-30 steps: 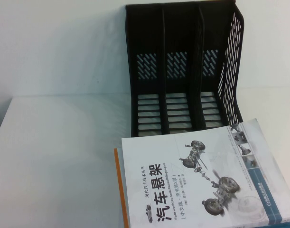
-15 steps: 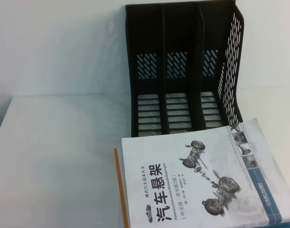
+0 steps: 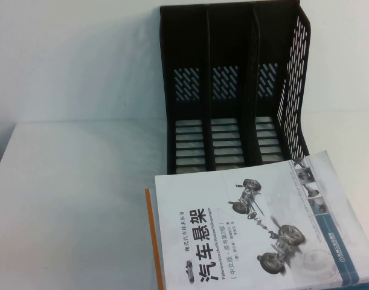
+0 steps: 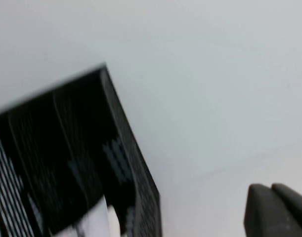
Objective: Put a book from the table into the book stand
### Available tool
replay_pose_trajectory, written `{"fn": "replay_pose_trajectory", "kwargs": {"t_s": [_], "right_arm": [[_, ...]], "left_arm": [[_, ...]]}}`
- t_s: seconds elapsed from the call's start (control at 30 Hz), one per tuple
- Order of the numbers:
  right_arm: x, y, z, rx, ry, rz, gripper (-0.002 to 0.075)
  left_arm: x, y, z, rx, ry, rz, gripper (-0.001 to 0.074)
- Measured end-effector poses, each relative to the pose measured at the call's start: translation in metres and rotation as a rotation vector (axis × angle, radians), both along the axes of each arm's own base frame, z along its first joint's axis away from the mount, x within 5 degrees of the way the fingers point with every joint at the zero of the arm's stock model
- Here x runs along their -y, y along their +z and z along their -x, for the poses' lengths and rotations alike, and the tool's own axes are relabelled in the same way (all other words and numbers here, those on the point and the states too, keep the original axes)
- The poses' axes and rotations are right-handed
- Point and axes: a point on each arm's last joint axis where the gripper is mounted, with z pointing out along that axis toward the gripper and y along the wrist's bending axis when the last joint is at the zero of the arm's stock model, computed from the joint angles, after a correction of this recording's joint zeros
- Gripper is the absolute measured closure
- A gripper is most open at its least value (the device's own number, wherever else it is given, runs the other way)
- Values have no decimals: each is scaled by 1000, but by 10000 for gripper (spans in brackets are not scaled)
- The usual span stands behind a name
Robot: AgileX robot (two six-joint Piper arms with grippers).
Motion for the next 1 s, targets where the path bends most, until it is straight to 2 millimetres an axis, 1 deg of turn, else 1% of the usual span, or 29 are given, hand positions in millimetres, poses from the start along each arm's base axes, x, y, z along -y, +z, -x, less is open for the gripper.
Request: {"fn": "replay_pose_trajectory", "kwargs": {"t_s": [0.07, 0.17, 0.23, 0.3, 0.33, 0.4, 0.43, 0.5, 0.57, 0.6, 0.67, 0.7, 0.77, 0.8, 0.83, 0.9, 1.0], "right_arm": [[5, 8, 0, 87, -48, -142, 729], [14, 16, 2, 189, -123, -281, 729], [20, 20, 4, 257, -173, -341, 729], [23, 23, 6, 299, -197, -360, 729], [22, 25, 6, 310, -196, -343, 729], [20, 35, 8, 338, -172, -275, 729], [18, 45, 10, 368, -154, -231, 729], [14, 72, 18, 452, -117, -160, 729], [9, 102, 30, 554, -88, -76, 729], [8, 113, 35, 594, -82, -34, 729], [4, 143, 48, 682, -81, 73, 729], [3, 154, 52, 708, -84, 121, 729], [1, 179, 55, 737, -91, 187, 729], [1, 189, 55, 733, -93, 202, 729], [1, 199, 52, 712, -98, 222, 729], [1, 216, 41, 622, -108, 264, 729], [3, 229, 14, 398, -112, 329, 729]], "left_arm": [[-1, 4, 1, 48, -6, 100, 739], [-2, 9, 1, 97, -10, 173, 739], [-2, 12, 2, 137, -15, 221, 739], [-4, 18, 4, 203, -27, 305, 739], [-4, 20, 5, 236, -34, 339, 739], [-6, 30, 9, 358, -56, 407, 739], [-6, 35, 12, 411, -67, 423, 739], [-7, 45, 19, 551, -88, 410, 739], [-6, 51, 24, 636, -106, 376, 739], [-5, 53, 25, 645, -113, 357, 739], [-2, 60, 25, 617, -126, 321, 739], [0, 67, 26, 591, -127, 289, 739], [1, 82, 28, 520, -110, 229, 739], [2, 91, 29, 482, -96, 199, 739], [1, 101, 30, 438, -79, 168, 739], [1, 118, 27, 345, -44, 105, 739], [0, 133, 12, 157, -4, 12, 739]]}}
